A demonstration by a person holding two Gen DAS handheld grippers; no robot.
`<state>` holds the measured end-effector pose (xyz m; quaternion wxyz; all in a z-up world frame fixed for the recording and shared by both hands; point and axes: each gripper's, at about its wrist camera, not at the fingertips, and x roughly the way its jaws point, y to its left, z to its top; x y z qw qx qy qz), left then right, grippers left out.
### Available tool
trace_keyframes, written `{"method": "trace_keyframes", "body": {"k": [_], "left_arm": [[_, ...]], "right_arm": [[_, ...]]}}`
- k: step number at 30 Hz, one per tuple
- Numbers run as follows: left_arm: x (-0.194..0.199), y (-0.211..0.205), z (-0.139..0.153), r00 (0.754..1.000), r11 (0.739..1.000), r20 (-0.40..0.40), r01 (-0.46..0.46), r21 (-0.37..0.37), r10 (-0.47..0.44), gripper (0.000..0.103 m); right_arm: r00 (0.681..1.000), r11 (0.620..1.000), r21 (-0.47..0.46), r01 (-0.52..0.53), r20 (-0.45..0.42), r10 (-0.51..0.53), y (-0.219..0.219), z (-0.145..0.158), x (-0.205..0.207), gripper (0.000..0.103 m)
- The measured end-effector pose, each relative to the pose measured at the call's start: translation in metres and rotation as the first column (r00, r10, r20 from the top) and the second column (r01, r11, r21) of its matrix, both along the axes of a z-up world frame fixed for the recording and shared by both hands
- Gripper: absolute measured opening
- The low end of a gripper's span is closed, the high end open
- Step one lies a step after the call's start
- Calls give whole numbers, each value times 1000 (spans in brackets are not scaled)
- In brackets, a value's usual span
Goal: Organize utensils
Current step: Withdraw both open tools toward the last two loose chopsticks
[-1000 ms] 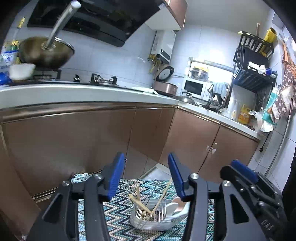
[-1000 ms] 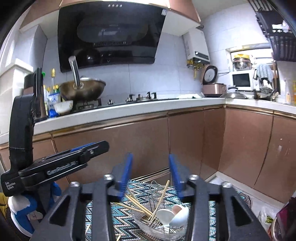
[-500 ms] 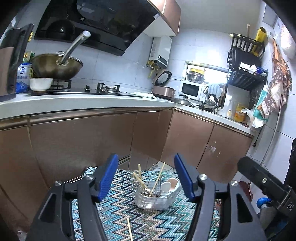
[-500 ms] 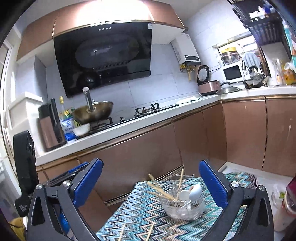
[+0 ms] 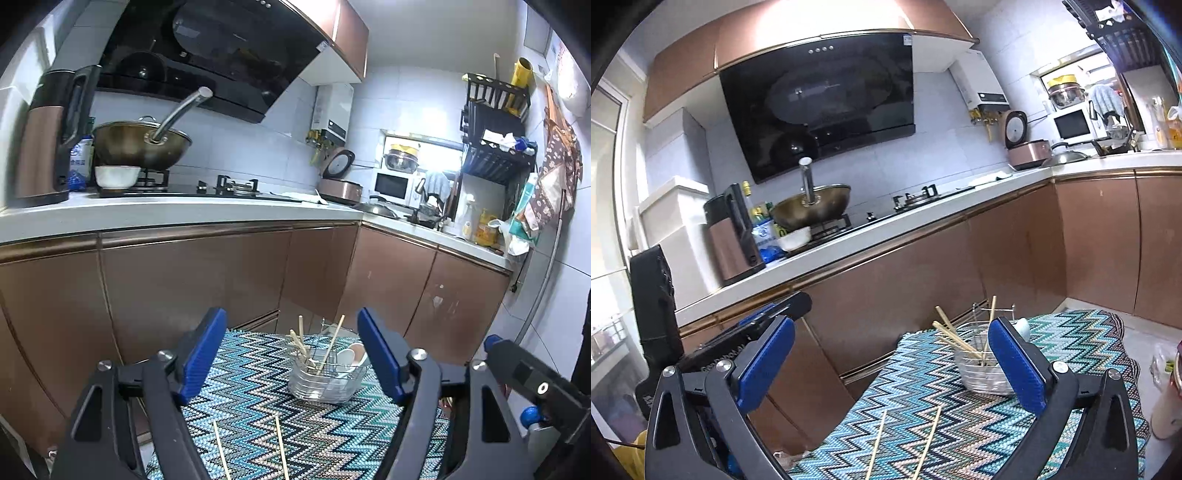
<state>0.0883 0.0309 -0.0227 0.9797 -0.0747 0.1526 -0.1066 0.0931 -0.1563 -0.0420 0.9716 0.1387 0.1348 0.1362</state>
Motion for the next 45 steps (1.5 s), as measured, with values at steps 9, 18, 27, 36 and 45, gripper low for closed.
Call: {"method": "trace_keyframes", "body": {"k": [9, 18, 27, 36, 45], "left_arm": [[-11, 9, -3, 997, 997, -54, 56, -45, -58, 82], [-1, 6, -15, 981, 988, -149, 110, -111, -126, 82], [18, 11, -33, 969, 988, -216, 96, -123, -121, 82], [36, 37, -66, 973, 997, -224, 44, -71, -58, 82], [72, 68, -123, 940, 999, -337, -51, -19, 41, 82]], "right_arm": [[1000, 1000, -24, 14, 23, -14, 10, 2, -24, 103], [1000, 998, -68, -5, 9, 6, 16, -8, -27, 103], [999, 997, -72, 15, -51, -18, 10, -30, -13, 103], [986, 995, -68, -77, -153, 66, 10, -59, 10, 103], [944, 985, -118, -123, -319, 80, 22, -107, 54, 103]]}}
